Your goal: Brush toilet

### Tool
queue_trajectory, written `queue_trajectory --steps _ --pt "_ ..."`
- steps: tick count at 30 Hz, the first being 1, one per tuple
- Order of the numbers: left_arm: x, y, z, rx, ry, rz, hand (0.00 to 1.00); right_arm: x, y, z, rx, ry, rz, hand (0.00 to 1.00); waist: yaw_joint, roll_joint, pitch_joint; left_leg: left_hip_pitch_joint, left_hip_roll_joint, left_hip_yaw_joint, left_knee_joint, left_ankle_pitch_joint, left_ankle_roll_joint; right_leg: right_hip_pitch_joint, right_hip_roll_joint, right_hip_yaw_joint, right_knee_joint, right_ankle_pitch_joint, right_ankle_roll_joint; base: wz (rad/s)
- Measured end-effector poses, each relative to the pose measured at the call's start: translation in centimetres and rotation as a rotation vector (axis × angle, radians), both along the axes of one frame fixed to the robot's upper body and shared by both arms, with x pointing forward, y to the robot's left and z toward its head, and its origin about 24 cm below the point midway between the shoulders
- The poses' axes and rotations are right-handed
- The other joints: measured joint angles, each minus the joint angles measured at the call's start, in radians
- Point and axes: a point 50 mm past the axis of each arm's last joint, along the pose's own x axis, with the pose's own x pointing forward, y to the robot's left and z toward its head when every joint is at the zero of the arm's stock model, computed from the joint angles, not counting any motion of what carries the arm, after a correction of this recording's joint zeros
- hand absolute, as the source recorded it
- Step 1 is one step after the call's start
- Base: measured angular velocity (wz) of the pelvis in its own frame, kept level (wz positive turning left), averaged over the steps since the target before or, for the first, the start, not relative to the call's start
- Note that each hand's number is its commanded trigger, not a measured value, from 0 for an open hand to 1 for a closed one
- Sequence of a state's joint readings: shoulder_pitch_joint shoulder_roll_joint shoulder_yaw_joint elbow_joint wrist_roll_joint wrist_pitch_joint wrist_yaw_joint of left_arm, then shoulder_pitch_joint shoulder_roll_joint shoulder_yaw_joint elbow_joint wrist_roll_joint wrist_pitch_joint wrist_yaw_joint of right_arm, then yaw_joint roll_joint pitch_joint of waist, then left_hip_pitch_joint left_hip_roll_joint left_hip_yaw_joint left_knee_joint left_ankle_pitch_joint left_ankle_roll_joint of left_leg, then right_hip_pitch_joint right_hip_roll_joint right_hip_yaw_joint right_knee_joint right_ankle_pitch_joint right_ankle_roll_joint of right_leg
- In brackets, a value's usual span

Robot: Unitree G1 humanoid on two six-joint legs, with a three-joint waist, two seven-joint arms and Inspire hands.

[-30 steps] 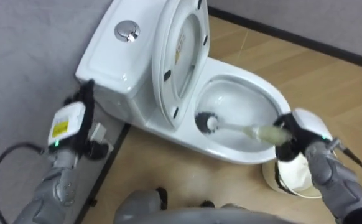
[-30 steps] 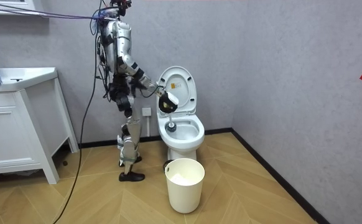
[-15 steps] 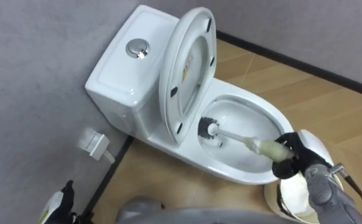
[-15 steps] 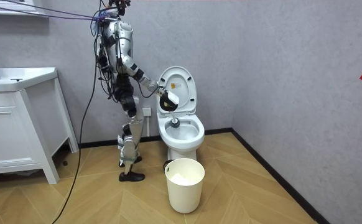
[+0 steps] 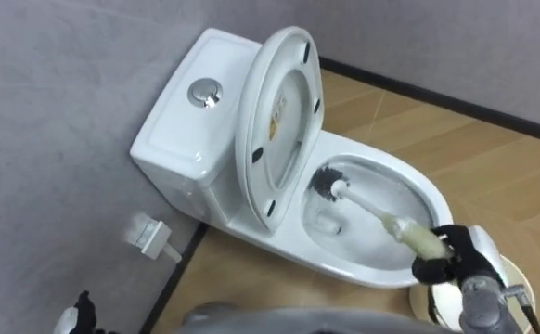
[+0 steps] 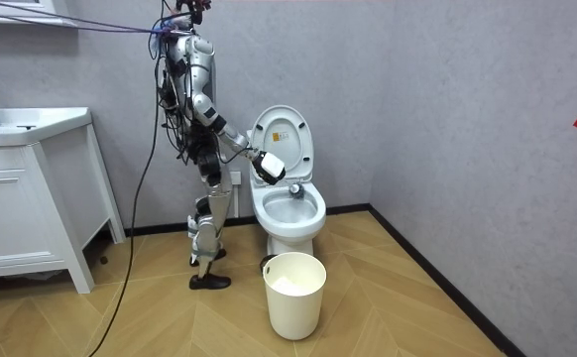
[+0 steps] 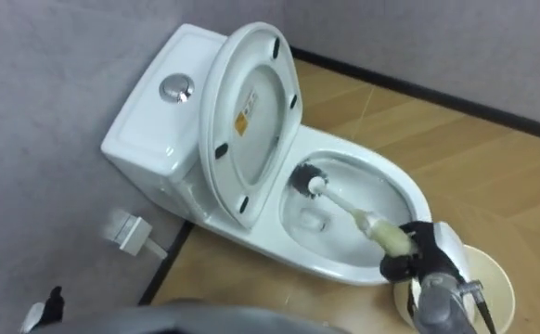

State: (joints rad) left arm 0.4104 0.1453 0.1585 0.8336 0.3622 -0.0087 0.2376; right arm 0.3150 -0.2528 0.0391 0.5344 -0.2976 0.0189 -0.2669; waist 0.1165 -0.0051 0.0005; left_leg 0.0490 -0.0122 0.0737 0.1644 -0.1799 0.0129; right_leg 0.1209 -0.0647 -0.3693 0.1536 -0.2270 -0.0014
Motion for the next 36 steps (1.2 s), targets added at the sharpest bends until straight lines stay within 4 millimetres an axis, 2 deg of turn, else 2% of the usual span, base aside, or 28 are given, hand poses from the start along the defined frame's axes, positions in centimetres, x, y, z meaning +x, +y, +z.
queue_trajectory --steps 2,4,8,11,14,17,23,27,32,33,34,36 --pt "-0.1 -0.3 -0.2 -0.004 0.013 0.017 0.0 0.0 0.2 0.0 0.013 -0.029 -0.03 1.0 -0.005 -0.006 0.0004 0.009 0.0 0.009 0.0 0.0 0.0 0.002 0.002 0.027 0.0 0.001 -0.001 -0.16" --pt "0.4 -0.5 -0.3 -0.004 -0.004 0.033 0.0 0.2 0.6 0.0 0.046 -0.073 -0.078 1.0 -0.027 -0.012 -0.0002 0.011 0.0 0.017 -0.001 0.0 0.0 0.003 0.008 0.04 0.0 0.001 -0.001 -0.08" --pt "3.4 -0.6 -0.1 -0.013 -0.099 0.038 0.0 0.5 1.1 0.3 0.102 -0.173 -0.175 1.0 -0.061 -0.018 0.0008 0.021 0.002 0.039 -0.004 0.0 0.0 0.002 0.013 0.101 -0.001 0.004 -0.006 -0.16" --pt "5.7 -0.8 0.2 -0.025 -0.183 0.035 0.0 0.6 0.8 0.5 0.104 -0.211 -0.212 1.0 -0.073 -0.012 0.0013 0.04 0.013 0.079 -0.014 -0.001 0.0 0.001 0.015 0.139 0.001 0.011 -0.008 -0.35" --pt "6.4 -1.3 0.2 -0.041 -0.213 0.01 0.0 0.8 0.3 0.9 0.082 -0.254 -0.244 1.0 -0.095 -0.002 0.0028 0.058 0.018 0.118 -0.021 -0.002 0.0 -0.002 0.02 0.18 0.002 0.016 -0.008 -0.42" --pt "6.8 -1.8 0.2 -0.055 -0.221 -0.021 0.0 0.8 -0.4 1.3 0.053 -0.291 -0.309 1.0 -0.117 0.011 0.0013 0.069 0.022 0.143 -0.032 -0.016 0.0 -0.012 0.033 0.217 0.002 0.018 -0.007 -0.31" --pt "5.4 -1.8 -0.1 -0.057 -0.185 -0.009 0.0 0.4 -0.2 1.2 0.06 -0.332 -0.408 1.0 -0.138 0.015 -0.002 0.069 0.032 0.178 -0.034 -0.018 -0.003 -0.035 0.048 0.263 0.015 0.025 -0.012 -0.23" --pt "5.4 -1.8 -0.1 -0.059 -0.184 -0.01 0.0 0.1 0.0 1.0 0.065 -0.324 -0.422 1.0 -0.141 0.02 -0.0041 0.073 0.031 0.189 -0.034 -0.018 -0.003 -0.037 0.05 0.278 0.014 0.025 -0.012 -0.11" --pt "5.1 -1.8 -0.3 -0.063 -0.175 -0.005 0.0 -0.6 -0.2 0.4 0.106 -0.312 -0.512 1.0 -0.143 0.021 -0.0007 0.081 0.03 0.19 -0.034 -0.018 -0.003 -0.034 0.05 0.288 0.013 0.025 -0.012 -0.07" --pt "5.1 -1.8 -0.3 -0.063 -0.176 -0.004 0.0 -0.8 -0.3 0.2 0.109 -0.303 -0.523 0.62 -0.144 0.021 -0.0009 0.082 0.03 0.19 -0.034 -0.018 -0.003 -0.034 0.05 0.288 0.013 0.025 -0.012 0.0" --pt "5.1 -1.8 -0.3 -0.064 -0.175 -0.002 0.0 -1.2 -0.3 -0.2 0.114 -0.282 -0.544 0.02 -0.144 0.021 -0.0008 0.082 0.03 0.189 -0.034 -0.018 -0.003 -0.034 0.051 0.29 0.013 0.025 -0.012 0.0" --pt "4.8 -1.8 -0.4 -0.064 -0.16 -0.001 0.0 -2.1 -0.4 -0.8 0.135 -0.245 -0.595 0.0 -0.154 0.019 -0.0016 0.082 0.03 0.189 -0.034 -0.018 -0.003 -0.03 0.05 0.289 0.002 0.025 -0.012 0.0"
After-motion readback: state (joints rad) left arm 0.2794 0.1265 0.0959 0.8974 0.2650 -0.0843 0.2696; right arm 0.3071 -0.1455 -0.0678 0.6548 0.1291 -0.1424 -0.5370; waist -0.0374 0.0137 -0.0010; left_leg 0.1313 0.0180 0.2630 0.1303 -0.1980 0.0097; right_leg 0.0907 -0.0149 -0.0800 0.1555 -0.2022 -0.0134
